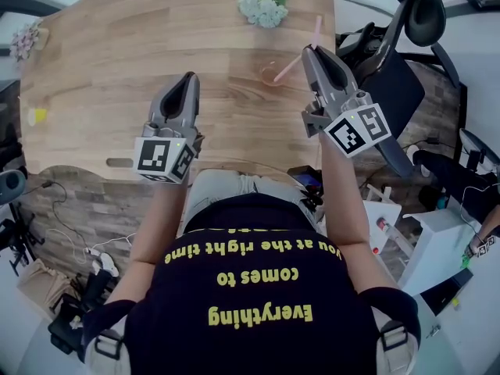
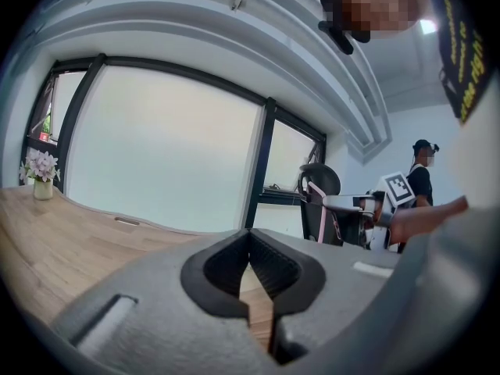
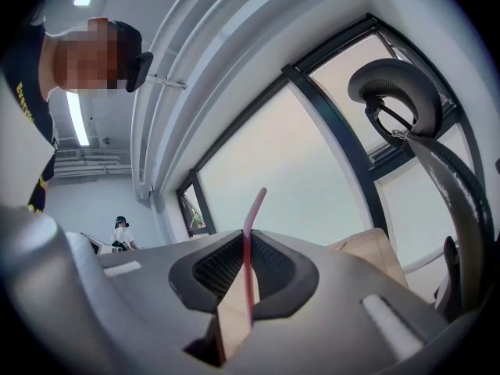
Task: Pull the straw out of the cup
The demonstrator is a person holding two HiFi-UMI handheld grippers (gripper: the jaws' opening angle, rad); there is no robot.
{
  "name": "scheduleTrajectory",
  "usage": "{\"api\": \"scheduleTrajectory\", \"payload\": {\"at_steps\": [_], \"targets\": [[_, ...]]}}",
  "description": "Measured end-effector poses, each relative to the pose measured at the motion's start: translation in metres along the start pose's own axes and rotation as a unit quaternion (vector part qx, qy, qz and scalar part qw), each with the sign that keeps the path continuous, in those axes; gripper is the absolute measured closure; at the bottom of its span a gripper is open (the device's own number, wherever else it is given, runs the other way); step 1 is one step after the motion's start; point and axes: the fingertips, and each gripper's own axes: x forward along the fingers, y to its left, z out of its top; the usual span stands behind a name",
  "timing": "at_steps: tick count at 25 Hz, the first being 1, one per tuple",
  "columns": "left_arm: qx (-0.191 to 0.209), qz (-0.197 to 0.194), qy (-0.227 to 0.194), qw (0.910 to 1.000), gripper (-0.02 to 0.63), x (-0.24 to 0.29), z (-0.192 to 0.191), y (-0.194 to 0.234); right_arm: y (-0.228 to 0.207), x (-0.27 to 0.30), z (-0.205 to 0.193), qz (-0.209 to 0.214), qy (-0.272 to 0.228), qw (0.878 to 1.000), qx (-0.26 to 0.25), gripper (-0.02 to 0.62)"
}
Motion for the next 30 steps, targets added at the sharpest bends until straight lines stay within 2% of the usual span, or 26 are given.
{"api": "scheduleTrajectory", "payload": {"at_steps": [16,30], "targets": [[0.012,-0.010,-0.013,0.9998,0.606,-0.025,0.002,-0.030,0.018,-0.048,0.017,-0.001,-0.021,1.000,-0.004,0.560],[0.013,-0.028,0.000,0.9995,0.606,-0.016,-0.008,-0.048,0.001,-0.078,0.007,-0.027,-0.011,1.000,0.011,0.561]]}}
